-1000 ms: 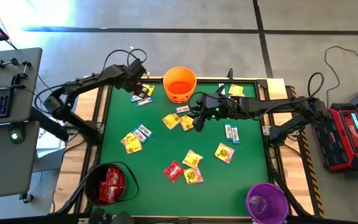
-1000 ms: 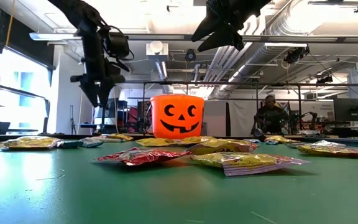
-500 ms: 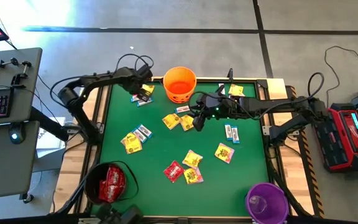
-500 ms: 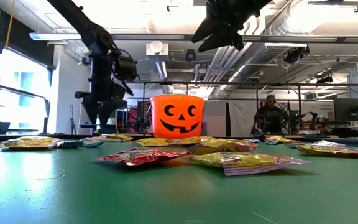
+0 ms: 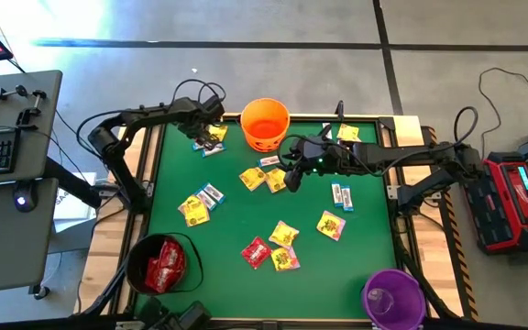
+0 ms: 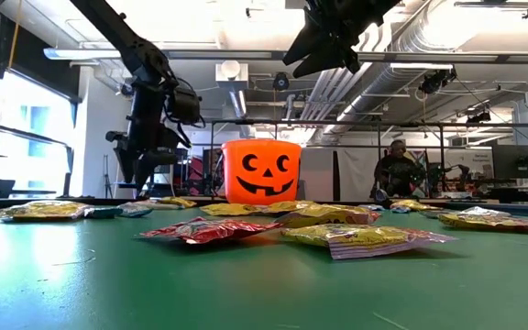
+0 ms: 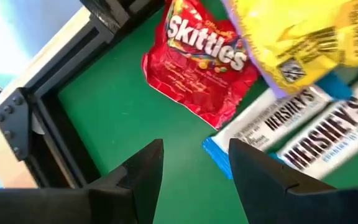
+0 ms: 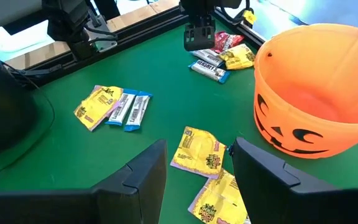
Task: Sort candy by brand, put in halloween buckets
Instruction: Put the red candy into the black bucket
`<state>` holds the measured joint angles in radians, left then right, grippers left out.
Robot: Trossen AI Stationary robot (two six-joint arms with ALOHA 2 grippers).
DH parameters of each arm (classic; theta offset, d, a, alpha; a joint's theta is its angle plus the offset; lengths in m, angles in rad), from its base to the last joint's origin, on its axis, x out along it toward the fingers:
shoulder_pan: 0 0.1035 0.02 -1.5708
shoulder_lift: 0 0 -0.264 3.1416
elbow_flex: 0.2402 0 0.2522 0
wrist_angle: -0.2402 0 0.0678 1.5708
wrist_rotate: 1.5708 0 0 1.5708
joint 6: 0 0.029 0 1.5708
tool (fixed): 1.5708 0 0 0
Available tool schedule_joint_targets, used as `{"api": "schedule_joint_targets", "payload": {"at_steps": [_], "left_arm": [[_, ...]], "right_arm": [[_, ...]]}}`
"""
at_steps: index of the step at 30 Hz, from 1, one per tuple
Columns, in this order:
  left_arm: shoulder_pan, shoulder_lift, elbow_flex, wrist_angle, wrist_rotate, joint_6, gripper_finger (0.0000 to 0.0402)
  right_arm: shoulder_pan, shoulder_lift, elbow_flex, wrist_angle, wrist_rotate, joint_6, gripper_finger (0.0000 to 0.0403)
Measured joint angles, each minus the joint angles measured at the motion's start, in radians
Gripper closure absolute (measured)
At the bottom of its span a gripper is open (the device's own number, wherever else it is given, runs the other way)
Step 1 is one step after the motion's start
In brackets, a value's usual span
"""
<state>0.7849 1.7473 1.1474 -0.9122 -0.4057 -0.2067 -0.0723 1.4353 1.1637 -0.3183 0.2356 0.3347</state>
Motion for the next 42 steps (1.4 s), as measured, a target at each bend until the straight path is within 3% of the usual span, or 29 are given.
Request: {"api": "schedule_joint_targets", "payload": {"at_steps": [4, 11, 16, 23, 30, 42], "left_arm": [[-0.010, 0.000, 0.077, -0.082, 0.008, -0.009, 0.0229], [0.016, 0.035, 0.315, -0.161, 0.182, -0.012, 0.0229], [0.073, 0.212, 0.578, -0.347, 0.223, 0.033, 0.0229], [0.083, 0.442, 0.862, -0.576, 0.159, 0.117, 0.0229], [0.084, 0.556, 0.939, -0.659, 0.141, 0.131, 0.0229], [0.073, 0.545, 0.940, -0.659, 0.081, 0.132, 0.0229]], "right_arm": [[0.000, 0.000, 0.000, 0.000, 0.000, -0.003, 0.0234], [0.000, 0.000, 0.000, 0.000, -0.001, -0.003, 0.0234], [0.000, 0.000, 0.000, 0.000, -0.007, -0.003, 0.0234], [0.000, 0.000, 0.000, -0.017, -0.016, -0.003, 0.0234], [0.000, 0.000, 0.000, -0.043, -0.016, -0.003, 0.0234], [0.000, 0.000, 0.000, -0.052, -0.016, -0.039, 0.0234]]}}
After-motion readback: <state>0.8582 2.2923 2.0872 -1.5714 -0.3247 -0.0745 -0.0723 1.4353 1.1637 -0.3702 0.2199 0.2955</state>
